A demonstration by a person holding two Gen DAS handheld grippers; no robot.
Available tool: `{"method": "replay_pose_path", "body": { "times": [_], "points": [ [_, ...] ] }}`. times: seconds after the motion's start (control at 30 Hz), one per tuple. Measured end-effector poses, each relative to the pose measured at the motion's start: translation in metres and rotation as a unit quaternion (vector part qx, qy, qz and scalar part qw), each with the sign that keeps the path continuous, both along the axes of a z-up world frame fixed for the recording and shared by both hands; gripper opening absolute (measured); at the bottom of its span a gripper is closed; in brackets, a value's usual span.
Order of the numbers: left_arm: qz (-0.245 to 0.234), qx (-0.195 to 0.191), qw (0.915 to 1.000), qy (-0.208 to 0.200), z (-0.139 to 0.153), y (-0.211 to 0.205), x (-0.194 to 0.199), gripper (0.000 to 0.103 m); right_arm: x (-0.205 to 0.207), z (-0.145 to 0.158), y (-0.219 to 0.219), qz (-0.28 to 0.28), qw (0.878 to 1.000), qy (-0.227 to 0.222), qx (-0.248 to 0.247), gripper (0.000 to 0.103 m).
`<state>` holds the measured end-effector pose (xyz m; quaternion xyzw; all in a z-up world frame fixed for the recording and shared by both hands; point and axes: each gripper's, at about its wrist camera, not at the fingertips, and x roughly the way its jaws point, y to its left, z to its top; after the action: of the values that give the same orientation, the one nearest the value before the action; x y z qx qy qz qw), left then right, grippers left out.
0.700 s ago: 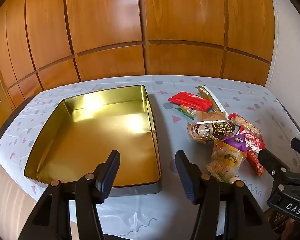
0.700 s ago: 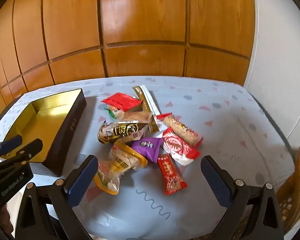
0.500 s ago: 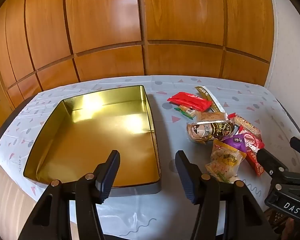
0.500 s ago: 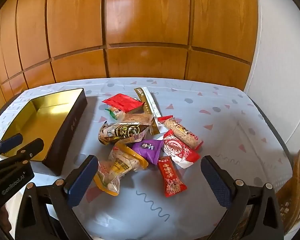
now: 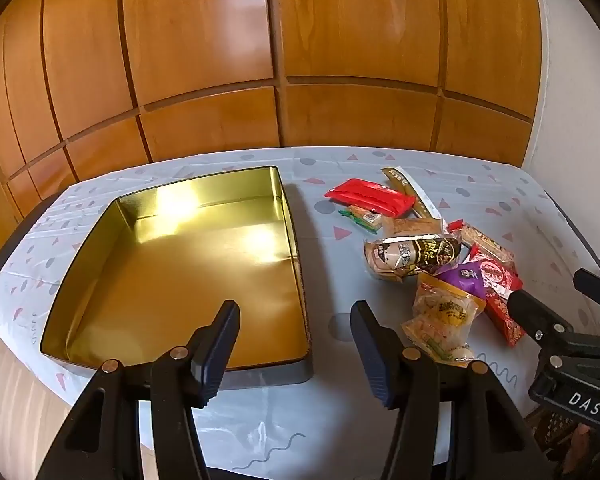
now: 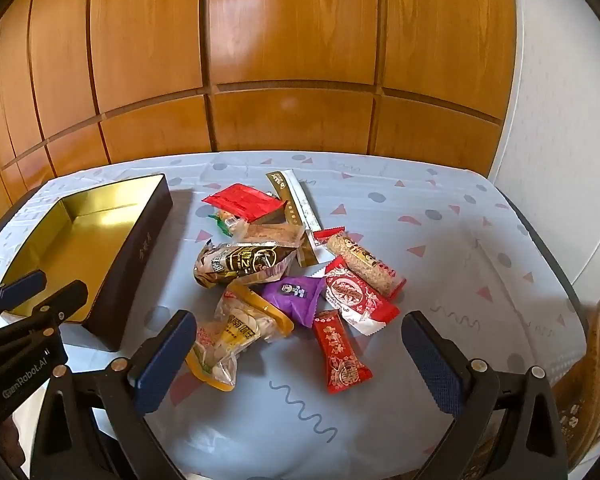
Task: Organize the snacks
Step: 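Move the left gripper toward the snack pile beside the tin box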
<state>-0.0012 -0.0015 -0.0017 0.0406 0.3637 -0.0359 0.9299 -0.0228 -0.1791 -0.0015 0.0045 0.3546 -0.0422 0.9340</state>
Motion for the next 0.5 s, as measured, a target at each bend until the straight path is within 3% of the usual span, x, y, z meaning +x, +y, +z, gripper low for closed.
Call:
{"method": "replay_pose_path", "body": {
  "times": [0.5],
  "points": [
    [-0.022, -0.001, 0.9997, 0.01, -0.003, -0.01, -0.002, 0.059, 0.001, -0.002, -0.013, -0.015, 1.0, 0.006, 0.015, 0.103]
  ]
}}
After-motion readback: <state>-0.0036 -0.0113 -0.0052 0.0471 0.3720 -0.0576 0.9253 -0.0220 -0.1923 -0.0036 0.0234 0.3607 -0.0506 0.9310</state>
